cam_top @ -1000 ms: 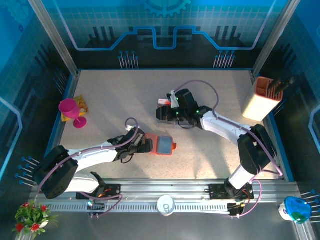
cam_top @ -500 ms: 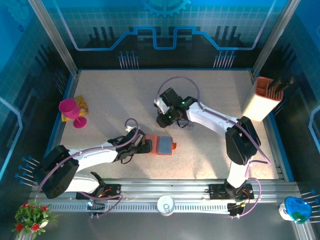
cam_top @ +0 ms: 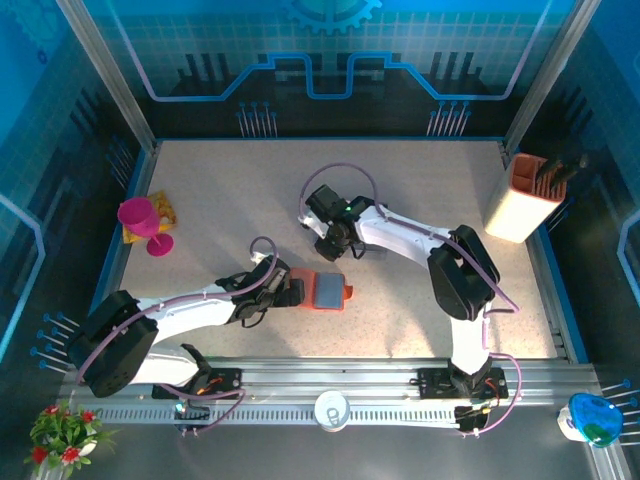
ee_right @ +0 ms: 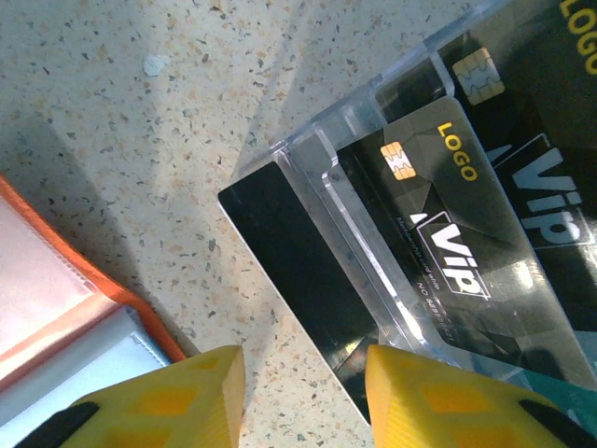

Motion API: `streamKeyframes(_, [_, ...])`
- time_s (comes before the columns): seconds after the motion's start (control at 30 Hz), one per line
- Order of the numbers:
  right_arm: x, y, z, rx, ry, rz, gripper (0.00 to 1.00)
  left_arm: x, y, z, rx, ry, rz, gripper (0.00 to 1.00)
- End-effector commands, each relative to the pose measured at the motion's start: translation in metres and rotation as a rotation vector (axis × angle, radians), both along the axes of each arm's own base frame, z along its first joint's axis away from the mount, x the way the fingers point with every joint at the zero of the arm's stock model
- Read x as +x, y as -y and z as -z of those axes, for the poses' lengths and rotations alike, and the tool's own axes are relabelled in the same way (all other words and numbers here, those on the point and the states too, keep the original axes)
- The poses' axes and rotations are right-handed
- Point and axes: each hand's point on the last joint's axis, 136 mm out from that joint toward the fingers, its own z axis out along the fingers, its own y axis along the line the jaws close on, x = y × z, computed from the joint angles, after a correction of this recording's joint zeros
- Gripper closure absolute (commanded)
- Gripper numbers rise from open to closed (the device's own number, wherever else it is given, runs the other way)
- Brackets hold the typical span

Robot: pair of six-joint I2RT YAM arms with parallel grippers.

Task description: Put the credit cards into the card holder

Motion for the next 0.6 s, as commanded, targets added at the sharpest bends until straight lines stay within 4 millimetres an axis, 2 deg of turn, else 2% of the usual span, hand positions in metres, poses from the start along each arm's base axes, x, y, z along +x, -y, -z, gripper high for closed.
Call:
streamKeyframes(0.0, [0.001, -0.004, 0.000, -0.029, 0.002, -0.031, 0.62, -0.001, -0.007, 0.007, 0.011, -0.005, -0.026, 0.01])
streamKeyframes(0.57, [0.005, -0.013, 0.011, -0.041, -0.021, -0.058, 0.73, -0.002, -0.007, 0.006, 0.009, -0.006, -0.026, 0.01])
